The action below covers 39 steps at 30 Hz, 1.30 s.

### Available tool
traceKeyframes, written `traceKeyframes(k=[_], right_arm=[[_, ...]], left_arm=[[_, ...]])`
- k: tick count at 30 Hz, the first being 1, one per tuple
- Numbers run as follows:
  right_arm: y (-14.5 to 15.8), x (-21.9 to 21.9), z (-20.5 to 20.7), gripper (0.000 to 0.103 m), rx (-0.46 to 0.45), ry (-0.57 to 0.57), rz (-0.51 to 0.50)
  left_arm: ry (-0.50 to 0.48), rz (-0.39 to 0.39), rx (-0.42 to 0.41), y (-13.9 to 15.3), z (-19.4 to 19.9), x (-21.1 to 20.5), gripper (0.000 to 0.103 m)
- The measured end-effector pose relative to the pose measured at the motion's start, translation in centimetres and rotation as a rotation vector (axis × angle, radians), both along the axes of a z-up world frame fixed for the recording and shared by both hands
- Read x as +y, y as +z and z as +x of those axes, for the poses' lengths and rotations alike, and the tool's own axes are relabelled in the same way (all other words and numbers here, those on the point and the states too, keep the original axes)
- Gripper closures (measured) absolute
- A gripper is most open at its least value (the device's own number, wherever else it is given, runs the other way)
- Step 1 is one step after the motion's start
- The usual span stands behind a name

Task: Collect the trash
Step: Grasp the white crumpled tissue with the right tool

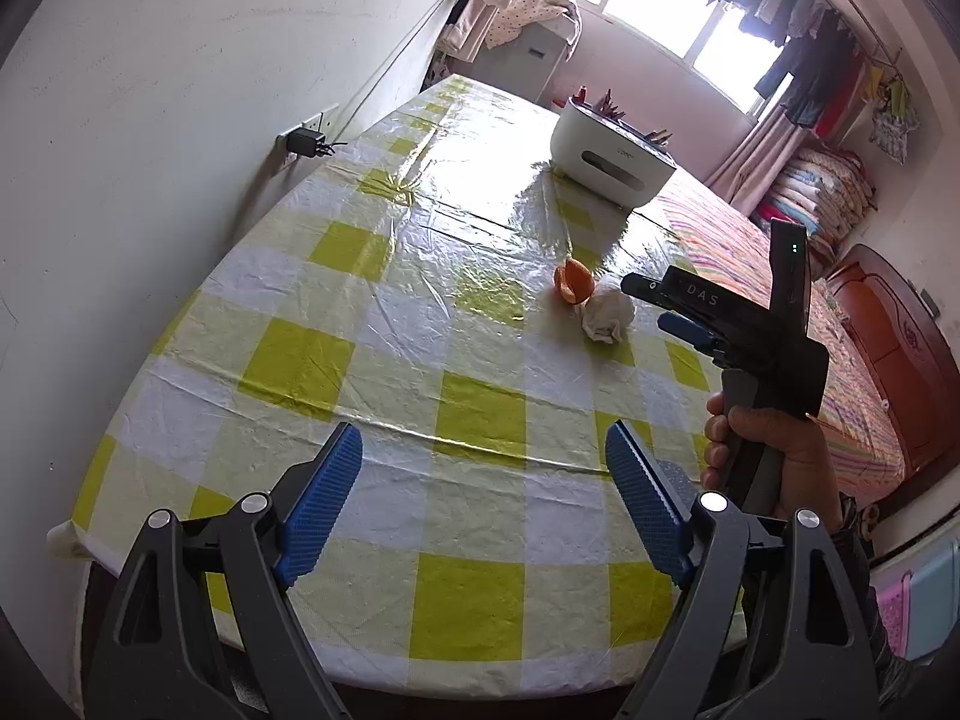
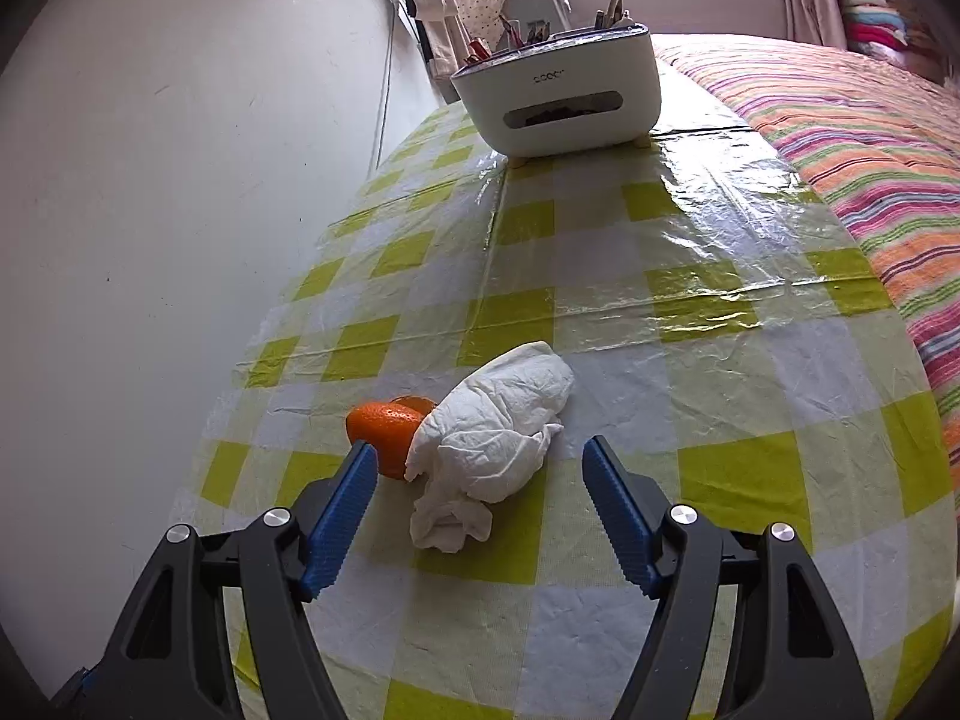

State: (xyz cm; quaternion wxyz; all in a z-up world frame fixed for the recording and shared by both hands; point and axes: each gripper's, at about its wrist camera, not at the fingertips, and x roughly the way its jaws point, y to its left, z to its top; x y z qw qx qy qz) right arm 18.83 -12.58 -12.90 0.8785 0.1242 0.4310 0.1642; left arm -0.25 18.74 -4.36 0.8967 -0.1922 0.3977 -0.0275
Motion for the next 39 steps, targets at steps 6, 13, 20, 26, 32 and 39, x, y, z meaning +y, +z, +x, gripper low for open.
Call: traceKeyframes(k=[6,13,20,26,32,39], right_arm=[[-1.6,1.1,1.9,0.034,0.033,0.01,-0.075],[-1.8,0.7,0.8,0.074,-0.009,0.068,-0.097],[-0.4,-1.6,-2.9,0.077,-0.079,0.122,0.002],[0.4,-5.6,-7.0,0.077,-0.133,0.102,0.045],[0.9,-9.0,-9.6,0.077,-0.185,0.049,0.088],[1.5,-10.9,-11.6,0.077,-0.241,0.017,0.14]], left_arm=[[0.009,-0.022,0.005,-0.1,0.1,0.9,0.021],[-0.016,-0.024,0.007,0.0,0.9,0.1,0.02],[-0.062,-0.009,0.012,0.2,2.9,-1.8,0.02],[-0.085,0.007,0.012,-0.2,4.8,-3.9,0.02],[-0.135,0.06,-0.006,-0.8,8.2,-6.5,0.021],[-0.194,0.08,0.015,-1.9,13.1,-9.0,0.022]])
